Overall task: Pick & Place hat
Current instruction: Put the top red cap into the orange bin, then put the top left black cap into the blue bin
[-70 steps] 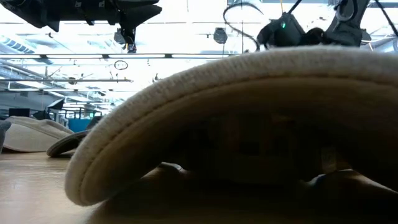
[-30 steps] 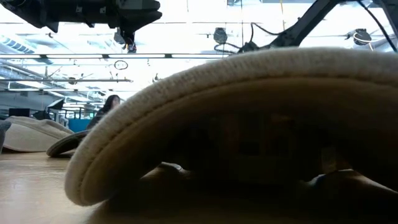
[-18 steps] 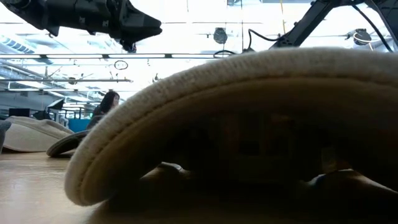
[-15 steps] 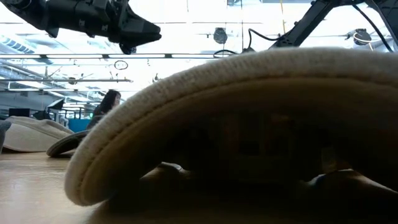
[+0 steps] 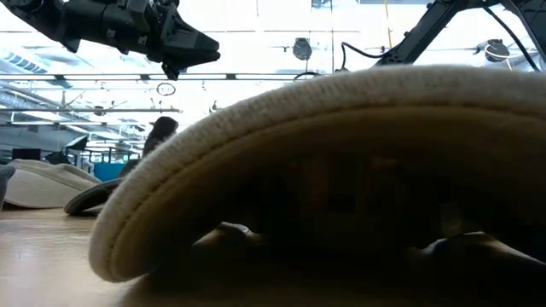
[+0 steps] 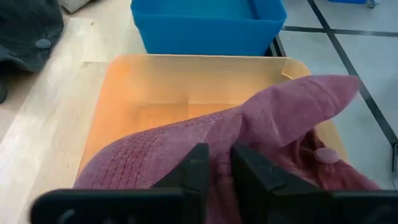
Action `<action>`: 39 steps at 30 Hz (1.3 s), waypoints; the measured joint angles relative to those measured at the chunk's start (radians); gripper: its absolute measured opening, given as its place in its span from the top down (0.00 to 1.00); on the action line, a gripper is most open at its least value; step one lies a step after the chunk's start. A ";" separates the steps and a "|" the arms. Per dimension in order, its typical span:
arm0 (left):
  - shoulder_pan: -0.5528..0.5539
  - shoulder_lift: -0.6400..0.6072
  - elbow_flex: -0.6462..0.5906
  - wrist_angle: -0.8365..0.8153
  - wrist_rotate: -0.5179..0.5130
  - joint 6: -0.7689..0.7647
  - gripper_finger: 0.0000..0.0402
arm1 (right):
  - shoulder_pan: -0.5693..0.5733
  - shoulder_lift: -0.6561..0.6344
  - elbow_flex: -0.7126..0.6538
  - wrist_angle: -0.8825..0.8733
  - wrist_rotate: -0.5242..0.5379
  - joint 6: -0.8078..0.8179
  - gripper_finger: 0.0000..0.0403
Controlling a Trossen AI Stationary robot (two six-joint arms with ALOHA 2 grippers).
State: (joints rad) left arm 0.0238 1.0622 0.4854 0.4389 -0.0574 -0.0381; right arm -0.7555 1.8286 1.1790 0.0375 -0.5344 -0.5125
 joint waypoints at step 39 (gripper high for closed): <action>-0.004 0.000 0.000 -0.013 0.009 -0.061 0.72 | 0.588 -0.465 -0.634 0.745 0.587 0.505 0.61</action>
State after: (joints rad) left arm 0.0196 1.0622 0.4854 0.4257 -0.0488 -0.0987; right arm -0.1676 1.3632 0.5449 0.7821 0.0526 -0.0077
